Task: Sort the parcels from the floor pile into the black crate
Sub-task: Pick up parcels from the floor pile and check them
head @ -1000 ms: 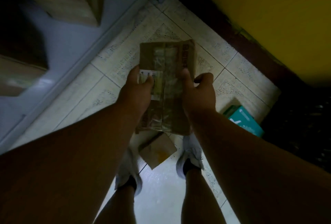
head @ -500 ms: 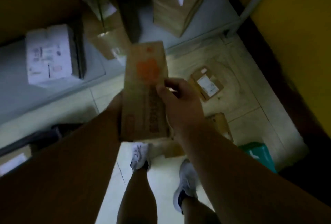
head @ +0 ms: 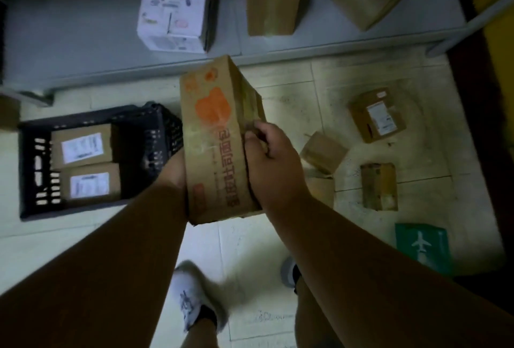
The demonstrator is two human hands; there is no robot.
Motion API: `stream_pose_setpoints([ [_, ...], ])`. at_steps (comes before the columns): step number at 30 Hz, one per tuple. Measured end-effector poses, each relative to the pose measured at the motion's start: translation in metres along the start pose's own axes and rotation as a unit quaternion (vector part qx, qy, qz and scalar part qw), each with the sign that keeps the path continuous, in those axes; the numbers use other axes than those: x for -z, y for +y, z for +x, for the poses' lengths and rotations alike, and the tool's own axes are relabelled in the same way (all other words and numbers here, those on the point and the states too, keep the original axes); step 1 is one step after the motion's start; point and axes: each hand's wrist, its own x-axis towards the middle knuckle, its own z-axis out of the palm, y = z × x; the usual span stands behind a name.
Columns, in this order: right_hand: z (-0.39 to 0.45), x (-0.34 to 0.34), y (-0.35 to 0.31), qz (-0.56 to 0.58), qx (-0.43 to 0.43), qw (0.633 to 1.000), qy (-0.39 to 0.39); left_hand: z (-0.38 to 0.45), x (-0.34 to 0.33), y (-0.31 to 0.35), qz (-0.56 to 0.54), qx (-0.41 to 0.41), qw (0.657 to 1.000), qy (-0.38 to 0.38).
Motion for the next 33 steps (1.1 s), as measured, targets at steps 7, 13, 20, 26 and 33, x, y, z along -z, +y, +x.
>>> stream_pose_setpoints([
  [7, -0.059, -0.137, -0.022, 0.000, -0.121, 0.991, -0.064, -0.055, 0.154, 0.065, -0.009, 0.014, 1.000, 0.016],
  [13, -0.095, -0.239, -0.051, -0.010, -0.095, 0.989, -0.113, -0.106, 0.258, 0.120, 0.017, -0.026, 0.999, -0.023],
  [20, -0.086, -0.297, -0.035, -0.081, -0.112, 0.990, -0.024, -0.079, 0.291, 0.152, 0.336, -0.080, 0.921, 0.182],
  [26, -0.047, -0.307, -0.033, -0.124, -0.118, 0.982, -0.084, -0.058, 0.279, 0.170, 0.357, -0.148, 0.894, 0.225],
  [33, 0.010, -0.331, -0.030, -0.265, -0.012, 0.955, -0.134, 0.005, 0.300, 0.186, 0.171, -0.063, 0.970, 0.161],
])
